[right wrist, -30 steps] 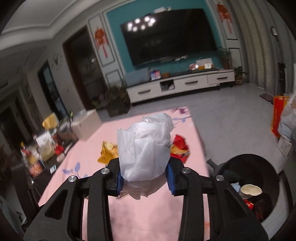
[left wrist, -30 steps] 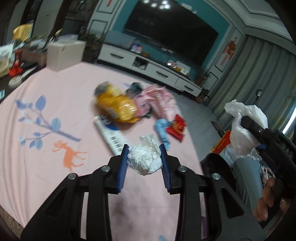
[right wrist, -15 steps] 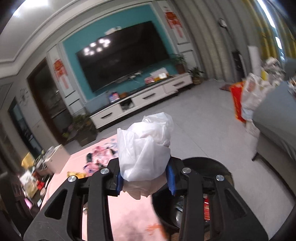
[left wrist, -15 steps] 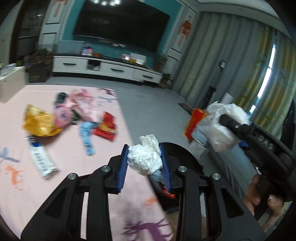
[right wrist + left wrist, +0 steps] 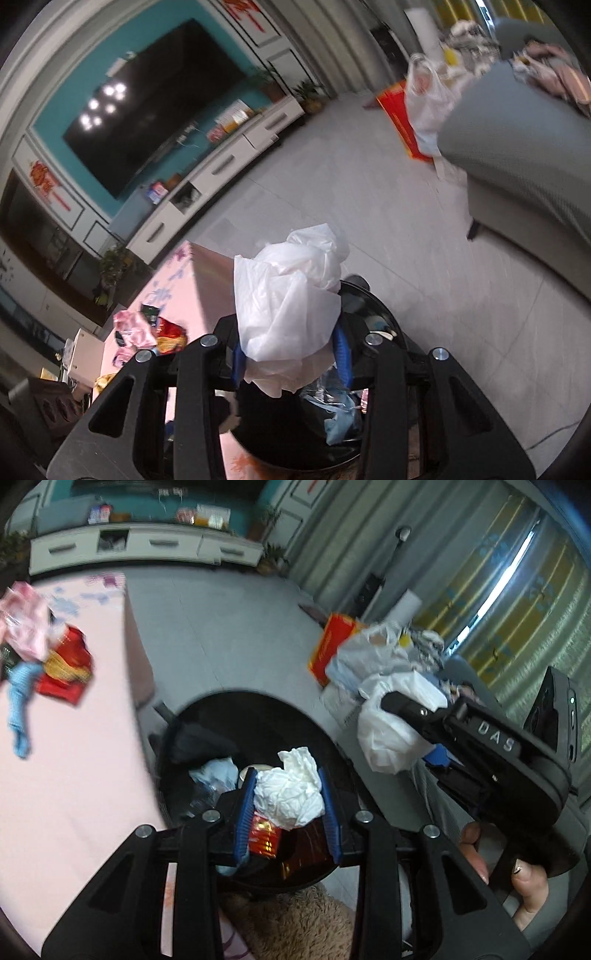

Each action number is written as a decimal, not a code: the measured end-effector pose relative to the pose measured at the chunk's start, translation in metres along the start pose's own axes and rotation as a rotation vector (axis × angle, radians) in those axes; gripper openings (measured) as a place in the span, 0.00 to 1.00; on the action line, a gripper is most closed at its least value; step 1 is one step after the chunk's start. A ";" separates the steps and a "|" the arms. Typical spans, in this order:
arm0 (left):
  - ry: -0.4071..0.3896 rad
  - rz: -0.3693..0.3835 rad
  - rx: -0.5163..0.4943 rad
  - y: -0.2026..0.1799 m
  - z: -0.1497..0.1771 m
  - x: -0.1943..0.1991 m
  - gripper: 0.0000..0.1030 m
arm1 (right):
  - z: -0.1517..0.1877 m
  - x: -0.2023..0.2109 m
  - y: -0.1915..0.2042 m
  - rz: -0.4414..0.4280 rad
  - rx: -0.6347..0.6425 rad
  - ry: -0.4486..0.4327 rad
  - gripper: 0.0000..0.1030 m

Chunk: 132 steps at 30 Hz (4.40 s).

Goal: Collect trash
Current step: 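Carry the tissue and plastic bag over the black bin and release both, then return both tools to the table toward the medicine box and pink bag, then grasp the white medicine box with the left tool while the right tool grasps the pink bag, then carry the medicine box and pink bag with both tools over the black bin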

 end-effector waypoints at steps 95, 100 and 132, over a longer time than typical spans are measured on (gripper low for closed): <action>-0.183 -0.547 0.470 0.352 0.033 0.176 0.42 | 0.139 -0.262 0.357 -0.030 0.701 0.392 0.81; -0.194 -0.569 0.471 0.352 0.032 0.187 0.36 | 0.155 -0.243 0.349 -0.073 0.717 0.447 0.61; -0.164 -0.552 0.467 0.328 0.061 0.209 0.62 | 0.157 -0.046 0.265 -0.287 0.517 0.210 0.43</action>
Point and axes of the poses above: each gripper's, at about its wrist camera, not at the fingertips, and x roughly against the way its jaws point, y to its left, z to its underside, the point moved 10 cm from there along -x, roughly the way its jaws point, and after that the axes turned 3 degrees about y, right-handed, at the moved point
